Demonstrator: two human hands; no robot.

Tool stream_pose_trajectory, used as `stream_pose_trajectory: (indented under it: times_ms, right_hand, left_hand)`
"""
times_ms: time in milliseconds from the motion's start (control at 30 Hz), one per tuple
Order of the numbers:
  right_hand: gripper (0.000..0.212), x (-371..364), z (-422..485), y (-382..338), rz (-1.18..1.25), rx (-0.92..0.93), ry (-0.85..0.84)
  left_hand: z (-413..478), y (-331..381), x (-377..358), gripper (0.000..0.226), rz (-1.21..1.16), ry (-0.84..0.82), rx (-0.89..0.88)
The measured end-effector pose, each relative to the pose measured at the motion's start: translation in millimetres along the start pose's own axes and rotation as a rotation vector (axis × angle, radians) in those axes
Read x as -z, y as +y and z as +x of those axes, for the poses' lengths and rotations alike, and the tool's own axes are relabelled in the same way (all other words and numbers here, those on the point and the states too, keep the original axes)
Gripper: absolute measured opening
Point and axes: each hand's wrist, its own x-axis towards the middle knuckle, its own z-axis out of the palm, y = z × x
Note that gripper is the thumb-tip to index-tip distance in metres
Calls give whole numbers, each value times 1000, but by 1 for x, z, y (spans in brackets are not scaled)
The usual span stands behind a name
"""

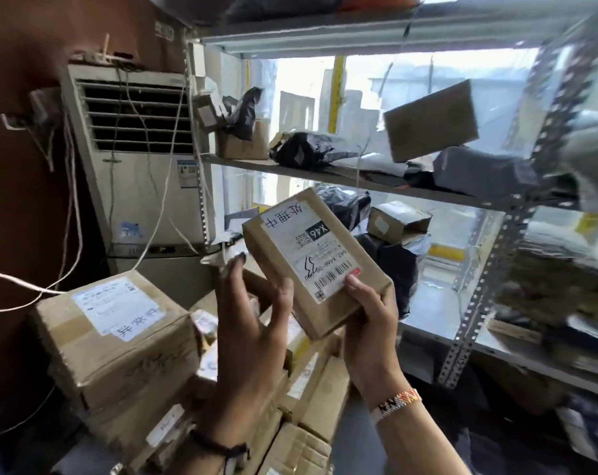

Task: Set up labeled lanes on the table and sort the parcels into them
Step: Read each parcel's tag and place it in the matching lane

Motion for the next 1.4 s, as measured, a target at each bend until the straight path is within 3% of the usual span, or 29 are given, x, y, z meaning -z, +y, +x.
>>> stream_pose_trajectory:
  times_ms: [100,233,367,500,567,733,833,900,967,1033,1133,1167,1233,1300,1400]
  right_hand:
    - [73,32,-32,-37,-40,73,-12]
    - [76,85,-76,-91,-153,122,-43]
    - [96,151,-98,-161,-289,188,34]
    - [94,198,-112,-246,-437,290,76]
    - [89,210,-121,-288,-581,254,40]
    - [62,238,-144,-347,-760,-158,-246]
    - [58,252,-154,-351,-706,-99,-187]
    - [62,264,-159,-347,-593,8,-56]
    - [70,280,-162,-335,-384,96,83]
    - [82,290,-165,-322,-167,157,178]
    - [105,283,-171,-302,2,199,279]
    - [107,277,-173,-292,40,197,299]
    - [104,269,-178,-269,93,154,350]
    - [100,268,-185,-253,43,109,401]
    - [97,277,-192,-246,-47,100,397]
  left_hand:
    - [-5,36,-33,74,-408,-272,217]
    - [-29,70,-77,77,-581,-421,208]
    - [-52,110,-109,83,-702,-628,236]
    - [-64,158,-126,74,-624,-1056,204]
    - [-66,180,-132,71,-525,-1266,134]
    - [-76,224,-155,75,-253,-1613,-22]
    - [-80,239,-170,56,-192,-1553,-53]
    - [-81,242,-182,42,-240,-1294,-67]
    - [-90,237,-190,49,-359,-932,-47]
    - [-107,226,-194,76,-523,-777,96]
    - [-154,206,-204,126,-558,-937,259]
    - [-172,204,-209,131,-570,-1022,268]
    - [-199,203,-221,105,-712,-1074,273]
    - [-207,204,-225,72,-819,-968,302]
    - [-205,193,-222,60,-851,-930,294]
